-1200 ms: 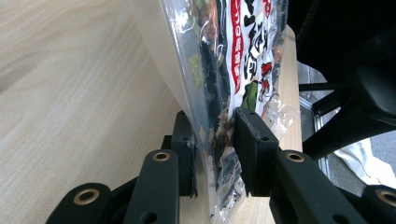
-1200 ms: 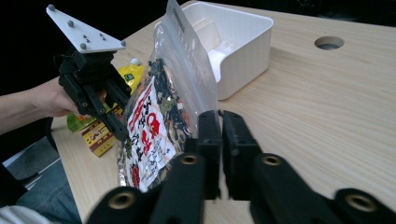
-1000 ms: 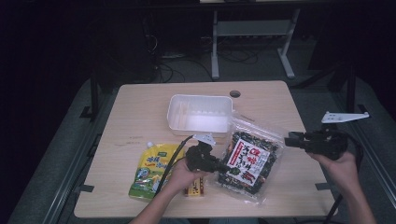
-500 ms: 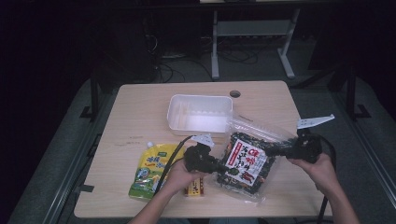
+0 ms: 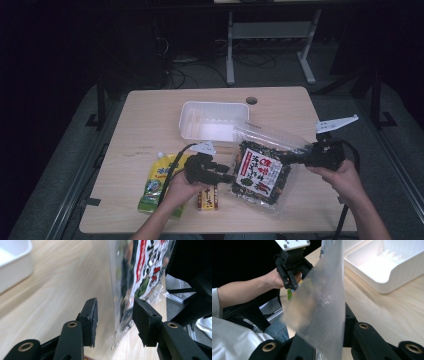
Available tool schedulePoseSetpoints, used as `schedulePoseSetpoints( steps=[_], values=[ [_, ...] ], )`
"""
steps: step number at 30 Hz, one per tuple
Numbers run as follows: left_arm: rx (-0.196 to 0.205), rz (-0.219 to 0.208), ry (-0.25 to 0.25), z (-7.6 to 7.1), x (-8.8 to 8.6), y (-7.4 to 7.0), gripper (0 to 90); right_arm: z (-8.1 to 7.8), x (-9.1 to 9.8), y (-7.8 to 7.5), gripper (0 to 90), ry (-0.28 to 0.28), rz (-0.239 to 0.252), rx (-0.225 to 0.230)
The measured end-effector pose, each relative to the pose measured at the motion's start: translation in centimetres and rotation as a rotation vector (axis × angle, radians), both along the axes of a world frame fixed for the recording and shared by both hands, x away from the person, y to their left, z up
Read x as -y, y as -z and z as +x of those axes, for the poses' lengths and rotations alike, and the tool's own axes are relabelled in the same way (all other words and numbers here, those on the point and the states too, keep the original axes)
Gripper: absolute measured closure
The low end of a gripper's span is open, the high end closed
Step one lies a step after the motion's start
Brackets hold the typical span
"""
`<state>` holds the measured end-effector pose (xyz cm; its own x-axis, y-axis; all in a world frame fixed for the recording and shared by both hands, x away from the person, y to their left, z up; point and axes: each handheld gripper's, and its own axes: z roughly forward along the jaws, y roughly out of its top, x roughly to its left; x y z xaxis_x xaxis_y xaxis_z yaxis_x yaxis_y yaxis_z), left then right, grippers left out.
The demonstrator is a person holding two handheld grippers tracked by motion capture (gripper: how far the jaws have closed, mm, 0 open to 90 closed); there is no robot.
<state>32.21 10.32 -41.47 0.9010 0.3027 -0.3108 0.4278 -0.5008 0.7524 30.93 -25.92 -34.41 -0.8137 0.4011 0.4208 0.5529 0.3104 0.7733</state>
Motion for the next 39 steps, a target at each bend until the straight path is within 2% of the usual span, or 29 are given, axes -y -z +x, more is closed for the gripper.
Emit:
schedulePoseSetpoints(
  steps=[2, 8, 17, 19, 23, 24, 28, 29, 39],
  values=[
    [0.01, 0.009, -0.014, -0.2, -0.7, -0.3, 53.8, 0.0, 0.0, -0.2, 78.2, 0.004, 0.002, 0.002],
    [0.046, 0.046, -0.047, -0.8, -2.5, -0.5, 49.6, 0.5, -0.4, -1.9, 78.3, 0.035, -0.025, 0.051],
    [0.066, 0.069, -0.095, -1.5, -4.7, -0.5, 44.6, 1.7, -1.3, -3.3, 78.2, 0.066, -0.061, 0.096],
    [0.069, 0.077, -0.103, -1.7, -5.2, -0.4, 42.5, 2.1, -1.9, -3.8, 78.2, 0.076, -0.086, 0.115],
    [0.076, 0.091, -0.121, -2.0, -6.3, -0.3, 40.7, 2.6, -2.4, -4.4, 78.2, 0.084, -0.106, 0.138],
    [0.081, 0.093, -0.13, -2.2, -6.7, -0.3, 39.8, 2.9, -2.7, -4.8, 78.2, 0.089, -0.118, 0.156],
    [0.076, 0.096, -0.143, -2.5, -7.3, -0.1, 38.3, 3.3, -3.4, -5.5, 78.1, 0.097, -0.133, 0.179],
    [0.079, 0.099, -0.15, -2.6, -7.8, 0.0, 37.9, 3.7, -4.0, -6.0, 78.1, 0.098, -0.147, 0.195],
    [0.09, 0.106, -0.181, -3.4, -9.7, 0.2, 37.0, 5.5, -6.5, -7.7, 78.1, 0.112, -0.179, 0.246]
  ],
)
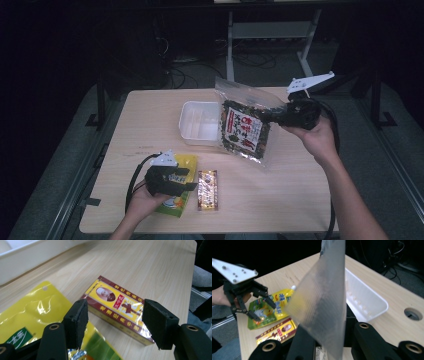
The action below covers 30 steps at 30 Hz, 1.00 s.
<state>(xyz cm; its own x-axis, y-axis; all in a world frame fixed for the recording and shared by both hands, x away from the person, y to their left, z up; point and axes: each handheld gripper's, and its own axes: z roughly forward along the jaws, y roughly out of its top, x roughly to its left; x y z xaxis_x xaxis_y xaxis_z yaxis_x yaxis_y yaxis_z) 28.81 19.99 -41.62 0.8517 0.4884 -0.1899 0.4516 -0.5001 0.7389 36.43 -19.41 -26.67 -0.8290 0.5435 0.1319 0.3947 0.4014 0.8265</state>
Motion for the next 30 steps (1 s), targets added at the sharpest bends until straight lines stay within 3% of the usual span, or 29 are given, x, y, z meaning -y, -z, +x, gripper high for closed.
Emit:
schedulePoseSetpoints(
  steps=[8, 16, 30],
  values=[
    [0.01, -0.006, -0.034, -0.6, -1.7, 0.1, 35.2, 1.6, -2.8, -1.7, 78.1, 0.026, -0.022, 0.06],
    [0.005, -0.014, -0.056, -0.7, -2.7, 0.5, 33.8, 3.4, -4.7, -2.5, 78.1, 0.053, -0.039, 0.091],
    [0.008, -0.024, -0.061, -0.9, -3.4, 0.7, 33.5, 6.2, -6.8, -1.9, 78.1, 0.15, -0.038, 0.13]
  ],
)
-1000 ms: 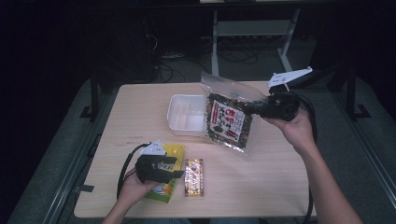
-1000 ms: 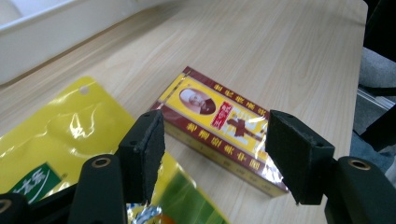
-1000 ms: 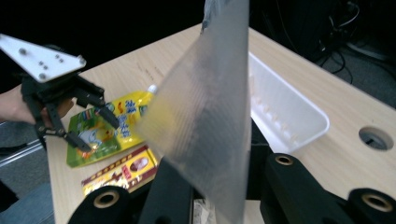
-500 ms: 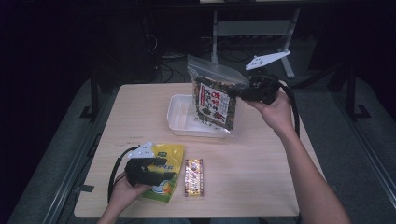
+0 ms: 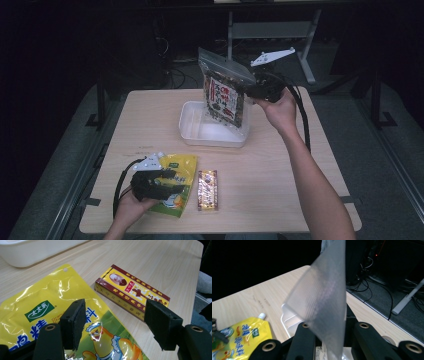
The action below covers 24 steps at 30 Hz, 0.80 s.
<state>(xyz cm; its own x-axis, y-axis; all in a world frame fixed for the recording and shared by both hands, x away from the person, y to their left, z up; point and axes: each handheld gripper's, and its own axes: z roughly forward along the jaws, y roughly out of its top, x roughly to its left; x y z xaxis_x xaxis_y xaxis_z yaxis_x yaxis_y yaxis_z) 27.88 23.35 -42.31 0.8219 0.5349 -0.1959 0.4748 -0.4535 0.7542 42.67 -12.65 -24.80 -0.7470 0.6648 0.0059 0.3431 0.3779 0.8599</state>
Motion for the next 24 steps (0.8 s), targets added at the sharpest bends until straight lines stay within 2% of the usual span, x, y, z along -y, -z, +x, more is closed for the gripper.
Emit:
schedulePoseSetpoints(
  steps=[8, 14, 19, 20, 24],
  values=[
    [-0.002, -0.005, -0.003, 0.0, -0.3, 0.1, 33.3, 1.2, -0.7, 1.2, 78.0, 0.05, -0.015, 0.007],
    [-0.005, -0.007, -0.006, 0.0, -0.4, 0.1, 33.3, 1.7, -1.0, 2.4, 78.0, 0.068, -0.028, 0.009],
    [-0.006, -0.01, -0.006, 0.0, -0.4, 0.2, 33.3, 2.1, -1.0, 3.2, 78.0, 0.058, -0.029, 0.005],
    [-0.007, -0.01, -0.005, 0.0, -0.4, 0.2, 33.2, 2.3, -1.1, 3.6, 78.0, 0.053, -0.044, 0.0],
    [-0.009, -0.013, -0.006, 0.1, -0.4, 0.2, 33.3, 2.5, -1.0, 4.1, 78.0, 0.033, -0.038, -0.002]
  ],
)
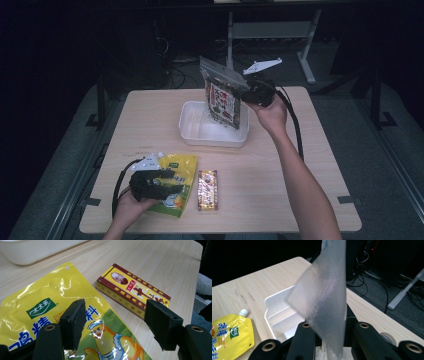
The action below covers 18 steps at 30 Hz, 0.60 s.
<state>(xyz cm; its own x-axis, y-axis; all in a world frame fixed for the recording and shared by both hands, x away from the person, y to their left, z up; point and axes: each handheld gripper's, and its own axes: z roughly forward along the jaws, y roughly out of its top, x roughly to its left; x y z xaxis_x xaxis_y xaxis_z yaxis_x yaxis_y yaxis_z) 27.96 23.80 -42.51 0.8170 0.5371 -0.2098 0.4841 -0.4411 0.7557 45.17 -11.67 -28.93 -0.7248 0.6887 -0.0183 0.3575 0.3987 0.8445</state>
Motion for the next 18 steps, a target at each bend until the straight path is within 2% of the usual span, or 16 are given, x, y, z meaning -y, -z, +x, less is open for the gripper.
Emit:
schedulePoseSetpoints(
  steps=[17, 18],
  values=[
    [-0.004, -0.01, -0.003, 0.0, -0.2, 0.0, 33.0, 0.6, 1.0, 0.6, 77.8, -0.058, -0.005, -0.026],
    [-0.003, -0.007, 0.001, 0.0, -0.1, 0.0, 33.0, 0.7, 1.1, 0.7, 77.9, -0.079, -0.013, -0.026]
  ],
)
